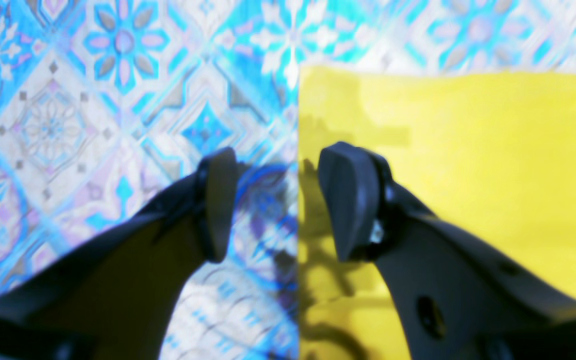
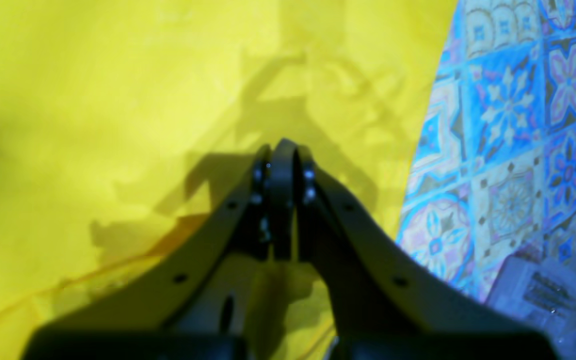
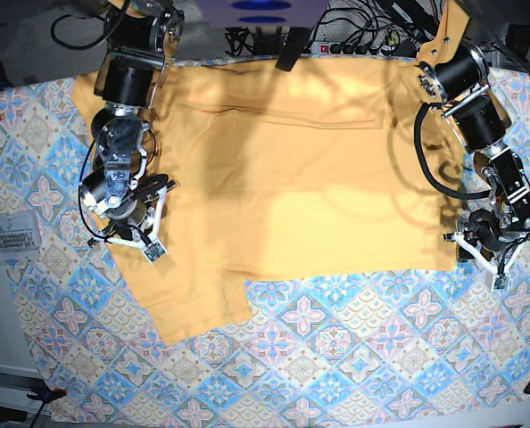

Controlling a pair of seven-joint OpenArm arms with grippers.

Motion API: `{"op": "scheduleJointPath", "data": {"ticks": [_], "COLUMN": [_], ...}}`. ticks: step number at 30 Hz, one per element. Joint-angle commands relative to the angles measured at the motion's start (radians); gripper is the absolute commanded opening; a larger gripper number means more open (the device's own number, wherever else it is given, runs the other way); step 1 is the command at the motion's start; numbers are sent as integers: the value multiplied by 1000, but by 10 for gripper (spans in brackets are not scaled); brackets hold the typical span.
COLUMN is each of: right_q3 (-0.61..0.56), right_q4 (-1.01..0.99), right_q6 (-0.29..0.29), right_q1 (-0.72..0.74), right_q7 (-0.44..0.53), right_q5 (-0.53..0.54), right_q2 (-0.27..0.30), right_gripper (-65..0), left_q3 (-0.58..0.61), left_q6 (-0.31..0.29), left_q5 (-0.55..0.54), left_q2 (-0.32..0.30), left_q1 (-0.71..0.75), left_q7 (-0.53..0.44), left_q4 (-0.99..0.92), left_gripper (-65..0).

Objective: Fold the T-shirt properly
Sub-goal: 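Release the shirt and move both grippers down along the shirt's sides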

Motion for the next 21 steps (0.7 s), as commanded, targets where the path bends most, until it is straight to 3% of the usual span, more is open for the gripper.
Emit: {"op": "scheduleJointPath", "data": {"ticks": [1, 13, 21], "right_q3": [1, 30, 34], "right_q4": [30, 76, 74], "right_q6": [-6, -6, -6], "right_q1": [19, -16, -16], "right_q7": [16, 16, 16], "right_q5": [9, 10, 10], "right_q2": [5, 5, 5], "right_gripper": [-650, -650, -650], "left_q3": [-21, -72, -121], "left_q6": [0, 0, 0], "left_q5": [-19, -39, -39], "left_q2": [-19, -39, -39], "left_q1": [-24, -32, -32], "left_q7": [-17, -186, -241], "left_q4": [3, -289, -295], "left_gripper": [-343, -347, -347]}}
